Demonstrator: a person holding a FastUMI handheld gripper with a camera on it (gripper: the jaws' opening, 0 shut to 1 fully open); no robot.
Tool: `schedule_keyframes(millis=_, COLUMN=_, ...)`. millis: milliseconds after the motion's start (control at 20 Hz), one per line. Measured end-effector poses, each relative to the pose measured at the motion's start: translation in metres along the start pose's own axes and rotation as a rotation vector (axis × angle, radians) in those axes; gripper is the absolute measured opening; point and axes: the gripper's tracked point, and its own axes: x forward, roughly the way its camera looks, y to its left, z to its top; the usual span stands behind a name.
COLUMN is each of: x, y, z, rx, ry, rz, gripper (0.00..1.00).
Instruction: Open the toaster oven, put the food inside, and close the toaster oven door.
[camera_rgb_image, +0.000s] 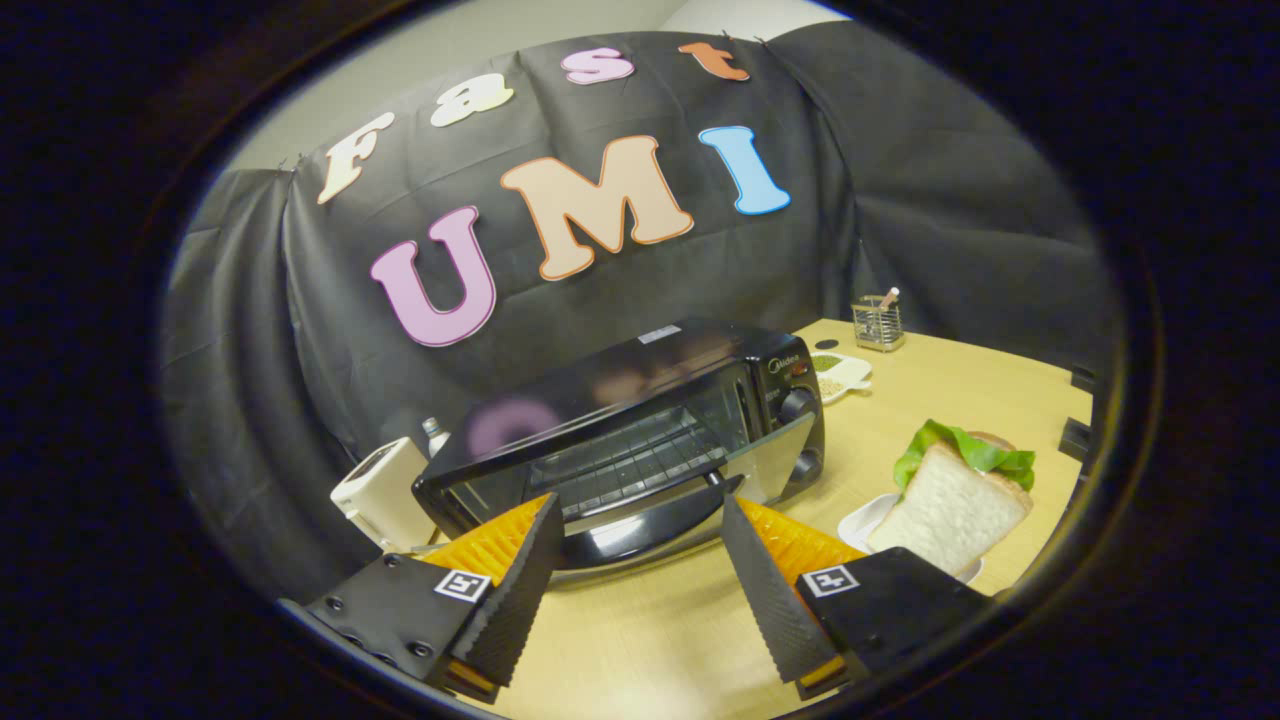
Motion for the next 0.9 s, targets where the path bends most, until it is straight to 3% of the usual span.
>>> schedule_keyframes(millis=400, x=-0.036, y=-0.021, z=-0.034, rx=-0.187, ry=0.092, rz=-0.073, gripper=0.95)
schedule_keyframes(millis=900, x=-0.055, y=-0.062, z=-0.125, rx=-0.383, ry=0.366, rz=-0.149, gripper=0.93)
